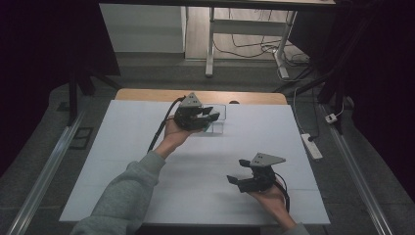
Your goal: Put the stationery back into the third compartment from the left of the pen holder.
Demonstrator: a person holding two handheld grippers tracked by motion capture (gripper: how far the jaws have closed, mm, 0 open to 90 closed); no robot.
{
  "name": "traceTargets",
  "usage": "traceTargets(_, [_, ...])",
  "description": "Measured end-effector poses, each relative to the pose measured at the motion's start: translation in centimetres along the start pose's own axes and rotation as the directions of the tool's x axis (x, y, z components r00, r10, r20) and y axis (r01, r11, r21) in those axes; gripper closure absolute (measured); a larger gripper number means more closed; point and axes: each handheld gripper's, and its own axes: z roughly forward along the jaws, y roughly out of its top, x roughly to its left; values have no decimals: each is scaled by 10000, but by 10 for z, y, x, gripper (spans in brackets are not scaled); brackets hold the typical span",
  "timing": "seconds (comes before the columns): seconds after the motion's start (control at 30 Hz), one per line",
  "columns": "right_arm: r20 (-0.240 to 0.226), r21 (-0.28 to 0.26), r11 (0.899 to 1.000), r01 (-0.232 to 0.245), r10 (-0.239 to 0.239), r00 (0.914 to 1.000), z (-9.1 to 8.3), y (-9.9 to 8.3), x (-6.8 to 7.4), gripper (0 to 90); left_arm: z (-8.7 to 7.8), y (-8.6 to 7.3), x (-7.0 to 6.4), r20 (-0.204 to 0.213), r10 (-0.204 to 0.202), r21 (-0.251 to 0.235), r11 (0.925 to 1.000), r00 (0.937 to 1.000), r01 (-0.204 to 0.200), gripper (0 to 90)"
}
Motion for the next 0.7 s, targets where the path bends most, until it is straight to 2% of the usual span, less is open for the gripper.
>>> traceTargets(0.23, [-24, -24, 10000, 11, -11, 10000, 0, -1, 0, 199, 7, 9, 5, -86, -4, 18, 10000, 10000, 4, 644])
traceTargets(0.43, [-24, -16, 10000, 12, -12, 10000, -1, -1, 0, 199, 14, 15, 10, -114, -211, -107, 9997, 9997, 209, 644])
traceTargets(0.7, [26, 70, 10000, 40, -40, 10000, -2, -2, -1, 199, 29, 18, 18, -287, -276, -13, 9996, 9992, 276, 643])
